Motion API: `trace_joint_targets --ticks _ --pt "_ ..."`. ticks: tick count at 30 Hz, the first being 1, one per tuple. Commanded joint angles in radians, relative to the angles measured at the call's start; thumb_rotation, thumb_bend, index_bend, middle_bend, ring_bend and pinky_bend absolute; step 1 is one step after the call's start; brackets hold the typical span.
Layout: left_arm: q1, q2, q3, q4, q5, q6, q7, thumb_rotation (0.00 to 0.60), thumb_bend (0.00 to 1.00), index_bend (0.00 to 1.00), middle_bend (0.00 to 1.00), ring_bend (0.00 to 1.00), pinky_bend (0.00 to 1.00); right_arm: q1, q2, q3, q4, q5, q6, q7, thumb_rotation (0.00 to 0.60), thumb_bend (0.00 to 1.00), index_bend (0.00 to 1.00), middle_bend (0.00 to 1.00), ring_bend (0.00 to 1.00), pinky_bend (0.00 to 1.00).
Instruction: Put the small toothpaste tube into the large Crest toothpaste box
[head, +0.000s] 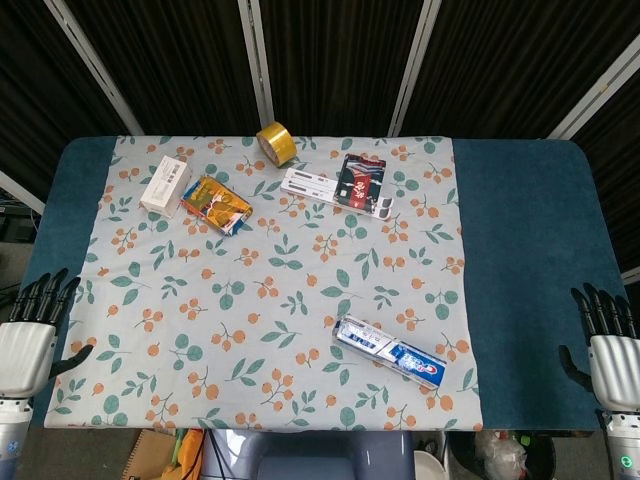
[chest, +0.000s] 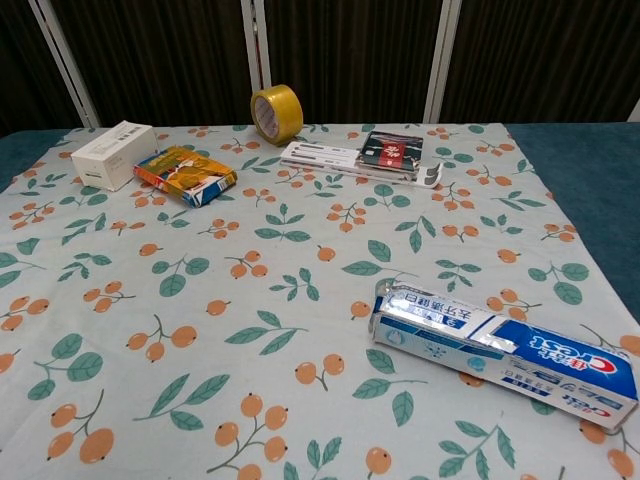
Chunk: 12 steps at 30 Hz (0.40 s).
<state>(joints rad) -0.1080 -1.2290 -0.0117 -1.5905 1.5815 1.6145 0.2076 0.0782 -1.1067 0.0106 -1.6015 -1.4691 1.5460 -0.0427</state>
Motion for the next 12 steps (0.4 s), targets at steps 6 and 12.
trace_joint_targets --ticks 6,12 --pt "0.003 -0.001 -0.001 0.002 0.006 -0.009 0.002 0.600 0.02 0.01 0.00 0.00 0.10 -0.004 0.003 0.010 -0.011 0.000 -0.019 0.026 0.600 0.39 0.00 0.03 0.00 0.00" --pt "0.009 0.002 -0.007 -0.004 -0.014 -0.021 0.002 0.600 0.02 0.01 0.00 0.00 0.10 0.001 0.002 0.016 -0.023 0.003 -0.043 0.039 0.600 0.39 0.00 0.03 0.00 0.00"
